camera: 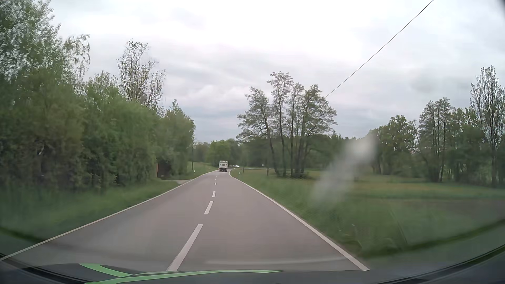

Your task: Follow the waypoints while adhering to traffic rules and regulations

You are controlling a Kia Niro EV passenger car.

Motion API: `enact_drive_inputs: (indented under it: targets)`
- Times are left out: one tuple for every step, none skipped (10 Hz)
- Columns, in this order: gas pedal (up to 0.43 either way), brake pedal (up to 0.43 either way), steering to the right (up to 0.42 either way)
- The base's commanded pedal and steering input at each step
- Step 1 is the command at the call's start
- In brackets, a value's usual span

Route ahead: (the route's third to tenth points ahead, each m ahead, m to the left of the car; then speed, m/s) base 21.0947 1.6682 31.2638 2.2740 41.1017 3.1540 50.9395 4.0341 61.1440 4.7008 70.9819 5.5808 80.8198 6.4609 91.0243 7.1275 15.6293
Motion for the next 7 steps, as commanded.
enact_drive_inputs:
  targets:
    - [0.370, 0.000, -0.036]
    - [0.370, 0.000, -0.034]
    - [0.370, 0.000, -0.029]
    - [0.378, 0.000, -0.025]
    - [0.378, 0.000, -0.023]
    - [0.378, 0.000, -0.021]
    - [0.378, 0.000, -0.020]
